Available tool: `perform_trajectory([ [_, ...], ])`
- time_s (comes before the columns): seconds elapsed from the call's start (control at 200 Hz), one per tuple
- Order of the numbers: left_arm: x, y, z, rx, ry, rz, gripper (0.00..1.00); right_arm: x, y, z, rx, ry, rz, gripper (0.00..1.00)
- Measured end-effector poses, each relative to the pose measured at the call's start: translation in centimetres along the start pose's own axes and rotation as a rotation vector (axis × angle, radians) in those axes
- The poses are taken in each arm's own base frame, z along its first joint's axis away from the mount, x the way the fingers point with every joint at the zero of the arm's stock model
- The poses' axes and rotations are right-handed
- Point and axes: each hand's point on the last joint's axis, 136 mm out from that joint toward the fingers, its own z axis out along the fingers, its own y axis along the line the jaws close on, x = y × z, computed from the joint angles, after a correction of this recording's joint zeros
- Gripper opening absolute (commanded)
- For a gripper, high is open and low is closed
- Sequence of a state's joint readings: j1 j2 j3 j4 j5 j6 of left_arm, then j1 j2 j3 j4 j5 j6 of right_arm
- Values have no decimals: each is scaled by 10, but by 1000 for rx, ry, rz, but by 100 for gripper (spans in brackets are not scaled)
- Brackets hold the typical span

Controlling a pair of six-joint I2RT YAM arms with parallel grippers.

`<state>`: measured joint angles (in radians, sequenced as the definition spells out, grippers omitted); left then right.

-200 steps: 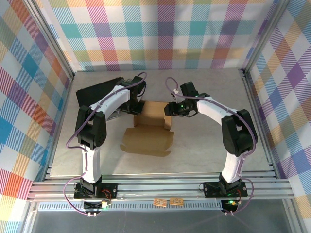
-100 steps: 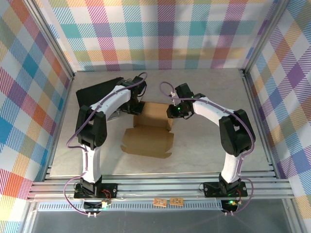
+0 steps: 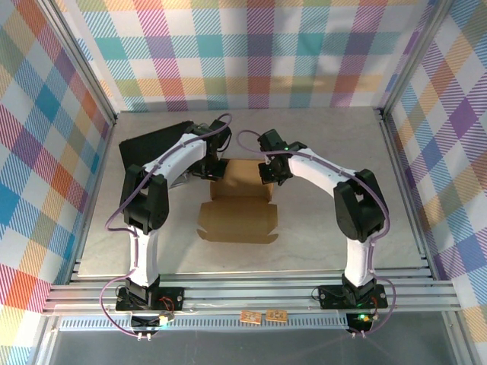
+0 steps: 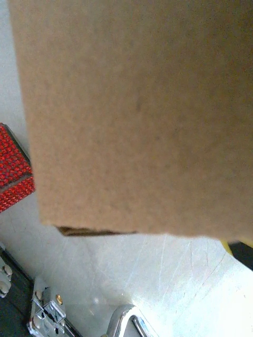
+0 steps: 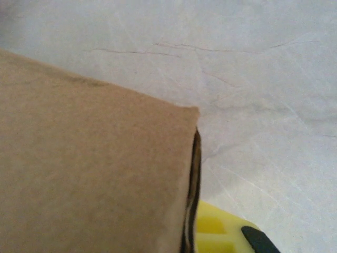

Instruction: Fold the paper box

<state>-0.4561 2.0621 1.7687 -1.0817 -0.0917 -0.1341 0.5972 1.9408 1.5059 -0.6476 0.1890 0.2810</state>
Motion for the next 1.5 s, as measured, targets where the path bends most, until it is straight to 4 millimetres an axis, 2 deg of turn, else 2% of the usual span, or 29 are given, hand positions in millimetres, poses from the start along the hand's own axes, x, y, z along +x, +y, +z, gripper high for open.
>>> perform_trajectory([
  [0.305, 0, -2, 0, -29, 2, -30, 0, -6, -6, 2, 213, 31, 75, 0],
  [0.51, 1, -7, 0, -28, -1, -41, 0, -1, -17, -5, 324, 22, 108, 0],
  [1.1, 0, -15, 0, -1, 1, -70, 0, -1, -16, -9, 367, -4, 104, 0],
  [1.23, -1, -15, 1, -1, -2, -71, 6, -1, -17, -7, 354, 8, 102, 0],
  [1.345, -4, -14, 4, -7, -18, -73, 15, 0, -19, -6, 335, 24, 106, 0],
  [1.5, -2, -12, 18, -20, -25, -70, 27, 1, -20, -3, 304, 48, 106, 0],
])
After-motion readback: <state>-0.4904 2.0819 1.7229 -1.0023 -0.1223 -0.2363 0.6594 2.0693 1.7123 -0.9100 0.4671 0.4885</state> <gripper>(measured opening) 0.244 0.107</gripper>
